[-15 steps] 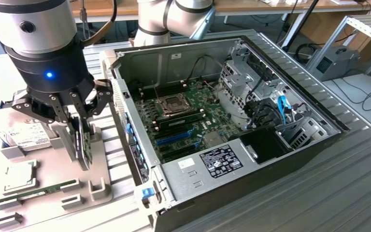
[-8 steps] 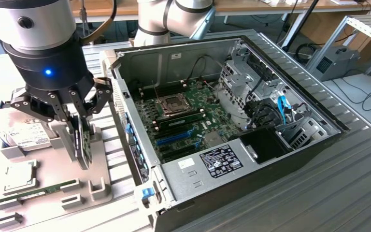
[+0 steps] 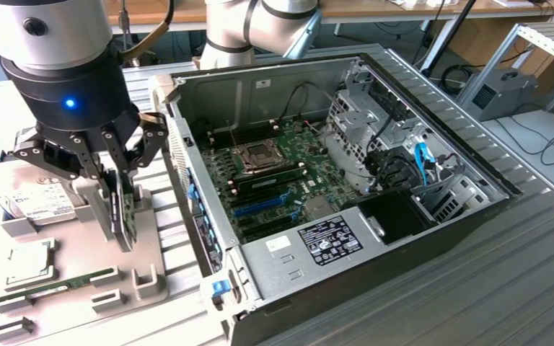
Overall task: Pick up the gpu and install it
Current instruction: 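Pick up the gpu and move the gpu toward the slot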
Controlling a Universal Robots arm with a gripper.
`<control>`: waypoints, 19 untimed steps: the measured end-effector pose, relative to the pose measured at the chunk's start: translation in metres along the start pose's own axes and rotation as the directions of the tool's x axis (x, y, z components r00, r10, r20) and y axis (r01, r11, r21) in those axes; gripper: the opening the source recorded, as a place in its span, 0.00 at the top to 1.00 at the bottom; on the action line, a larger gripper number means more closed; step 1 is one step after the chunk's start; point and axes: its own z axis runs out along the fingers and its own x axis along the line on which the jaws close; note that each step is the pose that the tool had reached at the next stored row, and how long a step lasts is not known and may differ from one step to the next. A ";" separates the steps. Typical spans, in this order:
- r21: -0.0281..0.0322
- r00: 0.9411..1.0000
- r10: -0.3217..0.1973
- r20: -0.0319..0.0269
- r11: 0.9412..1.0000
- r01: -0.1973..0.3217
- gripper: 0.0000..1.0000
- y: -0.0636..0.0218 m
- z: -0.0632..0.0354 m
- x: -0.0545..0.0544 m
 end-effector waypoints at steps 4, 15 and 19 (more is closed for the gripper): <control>0.001 1.000 0.000 0.000 1.000 0.000 0.74 0.0000 -0.0020 0.000; 0.002 1.000 0.000 0.000 1.000 0.000 0.74 0.0001 -0.0059 0.000; 0.003 1.000 0.000 0.000 1.000 0.000 0.74 0.0001 -0.0073 0.000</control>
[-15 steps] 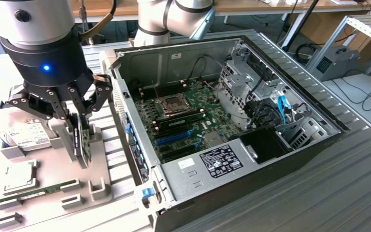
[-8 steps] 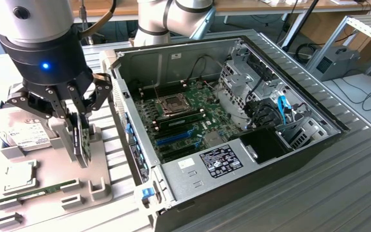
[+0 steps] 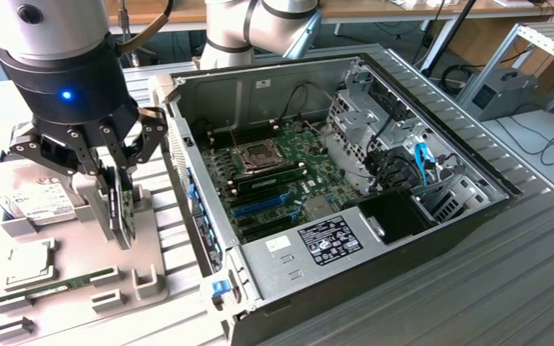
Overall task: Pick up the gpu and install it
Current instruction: 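Pick up the gpu and move the gpu toward the slot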
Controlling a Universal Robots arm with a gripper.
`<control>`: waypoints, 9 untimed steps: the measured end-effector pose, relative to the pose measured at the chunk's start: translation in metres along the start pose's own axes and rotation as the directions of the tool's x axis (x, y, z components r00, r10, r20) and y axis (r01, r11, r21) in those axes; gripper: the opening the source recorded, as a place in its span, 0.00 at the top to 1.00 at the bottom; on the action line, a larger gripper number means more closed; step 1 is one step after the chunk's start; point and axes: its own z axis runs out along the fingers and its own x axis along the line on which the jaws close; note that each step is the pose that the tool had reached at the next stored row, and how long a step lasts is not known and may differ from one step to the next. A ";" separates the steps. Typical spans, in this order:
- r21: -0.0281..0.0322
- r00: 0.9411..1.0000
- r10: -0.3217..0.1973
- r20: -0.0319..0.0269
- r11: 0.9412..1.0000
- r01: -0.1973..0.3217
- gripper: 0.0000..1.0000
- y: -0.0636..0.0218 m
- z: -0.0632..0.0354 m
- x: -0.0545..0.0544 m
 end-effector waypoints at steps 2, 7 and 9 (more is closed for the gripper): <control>0.000 1.000 0.000 0.000 1.000 0.000 0.74 0.0000 -0.0007 0.000; 0.001 1.000 0.000 0.000 1.000 0.000 0.74 0.0000 -0.0025 0.000; 0.002 1.000 0.000 0.000 1.000 0.000 0.74 0.0000 -0.0033 0.000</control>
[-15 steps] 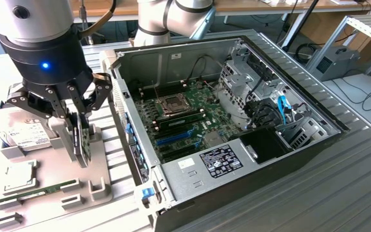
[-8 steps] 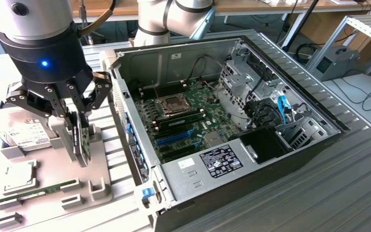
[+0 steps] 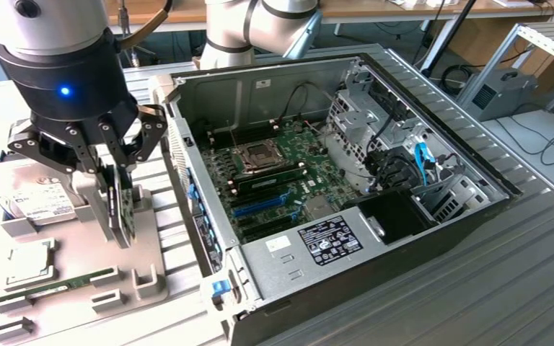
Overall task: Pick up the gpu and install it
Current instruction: 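Pick up the gpu and move the gpu toward the slot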
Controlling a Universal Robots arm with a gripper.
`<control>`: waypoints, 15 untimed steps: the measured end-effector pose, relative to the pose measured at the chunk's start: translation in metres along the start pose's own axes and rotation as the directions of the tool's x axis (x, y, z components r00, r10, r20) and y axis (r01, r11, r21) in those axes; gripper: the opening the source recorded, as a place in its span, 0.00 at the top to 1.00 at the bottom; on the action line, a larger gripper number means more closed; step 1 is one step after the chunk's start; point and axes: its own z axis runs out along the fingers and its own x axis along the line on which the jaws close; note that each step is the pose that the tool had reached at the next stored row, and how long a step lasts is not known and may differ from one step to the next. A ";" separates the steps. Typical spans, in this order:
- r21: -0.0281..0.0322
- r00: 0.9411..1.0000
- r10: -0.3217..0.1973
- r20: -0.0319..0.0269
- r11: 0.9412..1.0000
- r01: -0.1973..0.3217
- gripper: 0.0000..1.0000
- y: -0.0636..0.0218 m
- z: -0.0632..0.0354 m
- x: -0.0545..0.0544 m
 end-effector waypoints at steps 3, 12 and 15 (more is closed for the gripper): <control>0.001 1.000 0.000 0.000 1.000 0.000 0.74 0.0000 -0.0012 0.000; 0.002 1.000 0.000 0.000 1.000 0.000 0.74 0.0001 -0.0044 0.000; 0.003 1.000 0.000 0.000 1.000 0.000 0.74 0.0001 -0.0064 0.000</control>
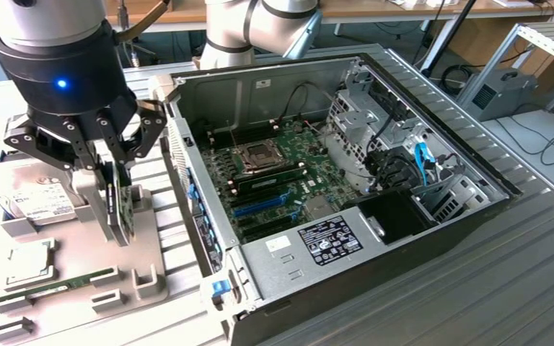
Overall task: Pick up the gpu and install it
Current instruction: 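Pick up the gpu and move the gpu toward the slot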
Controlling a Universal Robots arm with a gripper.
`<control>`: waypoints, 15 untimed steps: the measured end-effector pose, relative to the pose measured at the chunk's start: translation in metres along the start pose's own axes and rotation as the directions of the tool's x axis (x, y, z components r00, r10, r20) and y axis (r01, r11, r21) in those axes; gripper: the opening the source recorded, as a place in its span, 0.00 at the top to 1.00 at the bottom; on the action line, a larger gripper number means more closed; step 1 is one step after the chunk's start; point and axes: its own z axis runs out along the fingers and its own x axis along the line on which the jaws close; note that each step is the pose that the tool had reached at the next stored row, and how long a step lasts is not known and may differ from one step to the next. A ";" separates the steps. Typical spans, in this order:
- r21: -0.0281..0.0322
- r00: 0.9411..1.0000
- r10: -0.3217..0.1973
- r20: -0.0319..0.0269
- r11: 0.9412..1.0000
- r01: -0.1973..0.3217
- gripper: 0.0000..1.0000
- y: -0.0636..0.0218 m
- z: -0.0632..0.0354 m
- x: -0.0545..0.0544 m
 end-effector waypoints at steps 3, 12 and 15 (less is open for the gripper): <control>0.001 1.000 0.000 0.000 1.000 0.000 0.74 0.0000 -0.0013 0.000; 0.001 1.000 0.000 0.000 1.000 0.000 0.74 0.0000 -0.0053 0.000; 0.001 1.000 0.000 0.000 1.000 0.000 0.74 0.0000 -0.0064 0.000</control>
